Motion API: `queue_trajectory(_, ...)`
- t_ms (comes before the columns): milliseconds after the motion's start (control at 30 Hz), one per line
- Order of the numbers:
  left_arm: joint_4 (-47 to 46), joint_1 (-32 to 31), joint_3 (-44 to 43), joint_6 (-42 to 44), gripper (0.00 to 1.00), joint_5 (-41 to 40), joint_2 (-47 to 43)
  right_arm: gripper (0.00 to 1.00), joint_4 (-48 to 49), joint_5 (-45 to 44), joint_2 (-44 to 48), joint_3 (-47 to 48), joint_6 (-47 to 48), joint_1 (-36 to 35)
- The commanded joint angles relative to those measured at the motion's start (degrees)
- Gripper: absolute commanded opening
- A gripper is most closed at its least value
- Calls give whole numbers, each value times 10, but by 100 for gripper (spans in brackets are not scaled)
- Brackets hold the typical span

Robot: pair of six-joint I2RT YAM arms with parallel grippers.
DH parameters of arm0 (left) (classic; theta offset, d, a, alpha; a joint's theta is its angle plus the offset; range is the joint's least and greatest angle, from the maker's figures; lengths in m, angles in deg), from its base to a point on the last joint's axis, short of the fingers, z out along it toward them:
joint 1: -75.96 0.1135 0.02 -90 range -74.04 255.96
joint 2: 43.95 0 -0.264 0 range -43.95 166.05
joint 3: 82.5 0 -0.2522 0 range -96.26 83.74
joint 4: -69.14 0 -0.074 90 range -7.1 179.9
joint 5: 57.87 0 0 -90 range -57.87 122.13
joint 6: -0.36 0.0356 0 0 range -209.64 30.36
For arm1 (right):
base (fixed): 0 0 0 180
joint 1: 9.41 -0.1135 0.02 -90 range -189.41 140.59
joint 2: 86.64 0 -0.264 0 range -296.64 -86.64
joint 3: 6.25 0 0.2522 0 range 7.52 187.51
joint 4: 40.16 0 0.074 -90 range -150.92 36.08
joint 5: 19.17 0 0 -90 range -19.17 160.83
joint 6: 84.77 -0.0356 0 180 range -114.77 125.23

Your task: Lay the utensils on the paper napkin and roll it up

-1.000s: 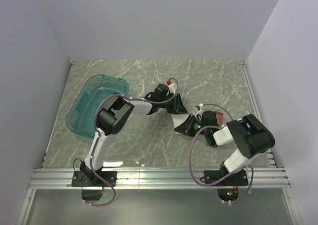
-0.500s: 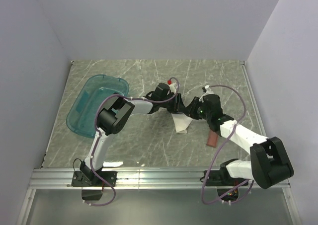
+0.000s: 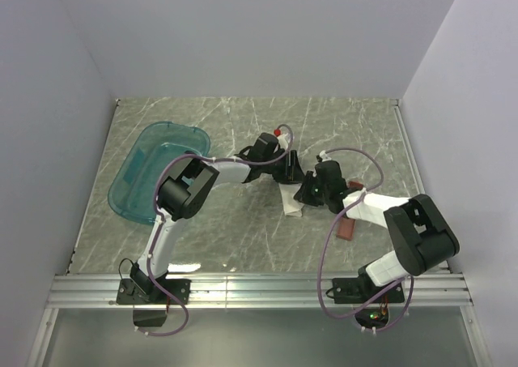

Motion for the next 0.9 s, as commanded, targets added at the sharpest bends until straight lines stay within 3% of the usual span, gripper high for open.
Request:
queue_trajectory(0, 75, 3, -34, 22, 57, -60, -13, 24, -10, -46, -21, -5, -13, -25)
queue_trajectory(133, 144, 24, -79, 12, 76, -99, -46, 23, -10, -62, -28, -17, -25, -38)
queue_trajectory(300, 192, 69, -67, 10, 79, -132, -115, 22, 2, -59, -33, -28, -36, -40)
queue_trajectory(433, 217, 108, 31, 14, 78, -146, -179, 22, 3, -64, -29, -32, -41, -40)
queue_trajectory(633, 145, 90, 172, -9, 73, -83, -181, 21, 4, -67, -33, -32, -49, -40)
queue_trajectory(867, 152, 33, 179, -35, 72, -108, -142, 21, 2, -72, -23, -41, -57, -36)
